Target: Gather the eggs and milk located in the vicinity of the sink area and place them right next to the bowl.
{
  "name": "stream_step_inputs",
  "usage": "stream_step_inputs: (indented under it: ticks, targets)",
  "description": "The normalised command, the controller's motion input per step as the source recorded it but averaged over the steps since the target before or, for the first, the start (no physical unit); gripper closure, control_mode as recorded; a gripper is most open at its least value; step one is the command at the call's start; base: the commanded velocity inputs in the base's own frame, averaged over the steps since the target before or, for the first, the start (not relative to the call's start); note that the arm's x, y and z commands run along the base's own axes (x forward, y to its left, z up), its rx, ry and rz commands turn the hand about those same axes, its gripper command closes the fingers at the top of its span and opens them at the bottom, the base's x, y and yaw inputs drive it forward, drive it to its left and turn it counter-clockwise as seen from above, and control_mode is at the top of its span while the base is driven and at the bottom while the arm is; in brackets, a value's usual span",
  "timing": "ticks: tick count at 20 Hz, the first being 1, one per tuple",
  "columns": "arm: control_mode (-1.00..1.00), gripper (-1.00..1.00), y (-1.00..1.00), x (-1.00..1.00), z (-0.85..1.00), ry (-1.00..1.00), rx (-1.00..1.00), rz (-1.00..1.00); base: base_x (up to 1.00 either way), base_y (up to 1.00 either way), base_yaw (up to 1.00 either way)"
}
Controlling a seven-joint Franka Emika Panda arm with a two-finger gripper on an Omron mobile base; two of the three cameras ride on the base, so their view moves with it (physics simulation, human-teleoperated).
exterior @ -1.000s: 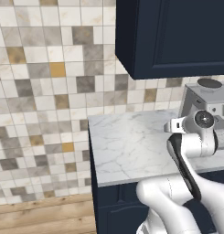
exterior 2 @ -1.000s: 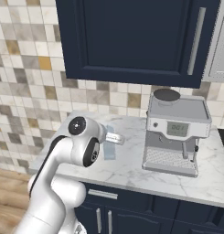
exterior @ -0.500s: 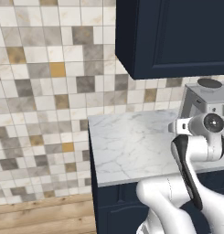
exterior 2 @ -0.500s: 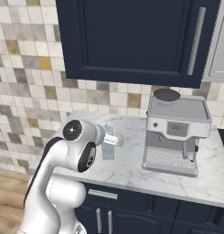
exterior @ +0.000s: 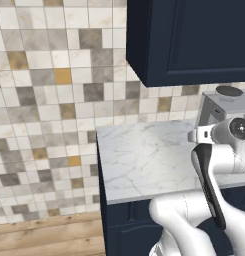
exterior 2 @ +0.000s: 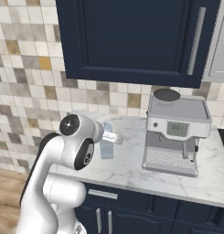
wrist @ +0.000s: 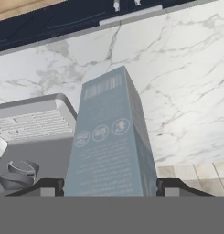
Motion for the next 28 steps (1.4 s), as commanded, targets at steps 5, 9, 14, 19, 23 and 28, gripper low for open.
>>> stream_step_inputs:
  ticks: [5, 9, 14, 19, 23, 28]
  targets:
    - [-1.0, 1.0, 0.0, 0.0, 0.0, 0.0, 0.0, 0.0, 0.0, 0.0, 0.0]
    - [-1.0, 1.0, 0.0, 0.0, 0.0, 0.0, 0.0, 0.0, 0.0, 0.0, 0.0]
    - [1.0, 1.0, 0.0, -0.03, 0.0, 0.0, 0.0, 0.0, -0.09, -0.06, 0.0]
    - [1.0, 1.0, 0.0, 0.0, 0.0, 0.0, 0.0, 0.0, -0.19, -0.36, 0.0]
    - [1.0, 1.0, 0.0, 0.0, 0.0, 0.0, 0.0, 0.0, -0.24, -0.45, 0.0]
    - [1.0, 1.0, 0.0, 0.0, 0.0, 0.0, 0.0, 0.0, -0.38, -0.4, -0.01]
